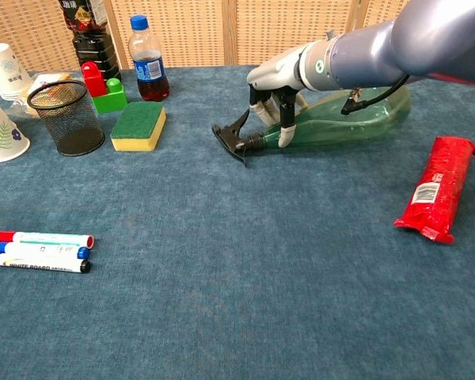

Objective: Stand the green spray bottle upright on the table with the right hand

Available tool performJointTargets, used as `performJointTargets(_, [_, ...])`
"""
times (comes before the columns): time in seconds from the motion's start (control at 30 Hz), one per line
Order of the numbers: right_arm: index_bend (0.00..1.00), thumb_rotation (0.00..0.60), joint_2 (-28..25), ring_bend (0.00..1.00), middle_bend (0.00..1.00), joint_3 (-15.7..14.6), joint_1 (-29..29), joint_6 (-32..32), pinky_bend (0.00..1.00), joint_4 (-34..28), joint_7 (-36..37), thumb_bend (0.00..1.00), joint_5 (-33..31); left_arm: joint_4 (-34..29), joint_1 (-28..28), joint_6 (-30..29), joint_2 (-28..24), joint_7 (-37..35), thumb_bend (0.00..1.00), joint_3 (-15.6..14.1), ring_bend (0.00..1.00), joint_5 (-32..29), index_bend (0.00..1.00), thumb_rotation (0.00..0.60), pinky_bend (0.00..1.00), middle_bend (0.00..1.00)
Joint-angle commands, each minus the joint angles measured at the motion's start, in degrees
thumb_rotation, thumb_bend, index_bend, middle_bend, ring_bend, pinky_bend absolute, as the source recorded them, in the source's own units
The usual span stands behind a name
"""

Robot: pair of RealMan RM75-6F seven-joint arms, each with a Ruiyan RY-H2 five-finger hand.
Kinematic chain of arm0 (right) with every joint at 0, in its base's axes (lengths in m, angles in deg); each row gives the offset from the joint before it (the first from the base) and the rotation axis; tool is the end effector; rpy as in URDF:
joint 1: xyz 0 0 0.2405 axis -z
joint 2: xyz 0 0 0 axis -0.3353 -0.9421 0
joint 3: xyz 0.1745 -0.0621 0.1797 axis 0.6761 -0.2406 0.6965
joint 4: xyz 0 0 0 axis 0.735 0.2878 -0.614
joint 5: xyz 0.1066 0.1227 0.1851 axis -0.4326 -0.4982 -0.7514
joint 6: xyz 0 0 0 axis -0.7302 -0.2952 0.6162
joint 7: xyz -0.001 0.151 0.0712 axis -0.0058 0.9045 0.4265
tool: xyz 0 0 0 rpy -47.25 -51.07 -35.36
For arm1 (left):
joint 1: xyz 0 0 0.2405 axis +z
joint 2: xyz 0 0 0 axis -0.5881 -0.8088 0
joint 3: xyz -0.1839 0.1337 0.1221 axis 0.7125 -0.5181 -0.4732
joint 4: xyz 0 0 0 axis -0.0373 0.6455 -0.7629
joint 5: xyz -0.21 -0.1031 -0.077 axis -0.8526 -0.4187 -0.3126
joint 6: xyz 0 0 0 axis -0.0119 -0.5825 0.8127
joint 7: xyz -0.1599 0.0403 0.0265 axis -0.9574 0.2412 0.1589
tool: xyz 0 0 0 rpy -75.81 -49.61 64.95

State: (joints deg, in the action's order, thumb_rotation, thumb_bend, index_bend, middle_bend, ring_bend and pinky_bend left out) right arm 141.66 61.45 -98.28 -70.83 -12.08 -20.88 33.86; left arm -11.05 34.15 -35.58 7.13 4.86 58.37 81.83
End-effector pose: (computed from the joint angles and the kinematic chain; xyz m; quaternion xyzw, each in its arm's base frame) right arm -0.0374 -0.4959 -0.1006 0.8501 -0.2442 0.2080 0.4176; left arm -0.3523 0.1699 0.0913 -0.5671 -0.4801 -0.3980 0.5380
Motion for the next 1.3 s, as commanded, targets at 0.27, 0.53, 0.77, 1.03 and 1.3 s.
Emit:
performJointTargets(0.27, [0.67, 0.600, -3.7, 0.51, 0.62, 4.1, 4.9, -5.5, 0.64, -6.2, 7.4, 0.24, 4.5, 0.6, 0.1, -0.4, 0.3, -0.9, 0.30, -0.1, 0.14, 0.6, 0.26, 0.600, 0.17, 0.20])
performJointTargets(0.53, [0.67, 0.600, -11.5, 0.52, 0.62, 12.3, 12.1, -11.1, 0.64, -17.9, 21.4, 0.24, 7.6, 0.1, 0.0, -1.0, 0.5, -0.3, 0.30, 0.0, 0.14, 1.4, 0.26, 0.600, 0.19, 0.20])
performJointTargets(0.77, [0.66, 0.600, -17.0, 0.52, 0.62, 19.3, 18.1, -13.2, 0.64, -25.1, 34.0, 0.24, 7.9, -0.9, -0.4, -0.7, 0.6, 0.7, 0.30, 0.1, 0.14, 1.6, 0.26, 0.600, 0.19, 0.20])
performJointTargets(1.03, [0.66, 0.600, -21.0, 0.51, 0.62, 24.1, 24.1, -13.7, 0.64, -31.4, 45.2, 0.24, 8.9, -1.7, -0.6, -0.7, 0.6, 1.9, 0.30, 0.3, 0.14, 1.6, 0.26, 0.600, 0.18, 0.20])
performJointTargets(1.3, [0.66, 0.600, -23.1, 0.52, 0.62, 27.8, 32.7, -17.3, 0.64, -37.8, 58.7, 0.24, 14.5, -3.3, -1.0, -0.2, 0.0, 3.8, 0.30, 0.3, 0.14, 1.5, 0.26, 0.600, 0.18, 0.20])
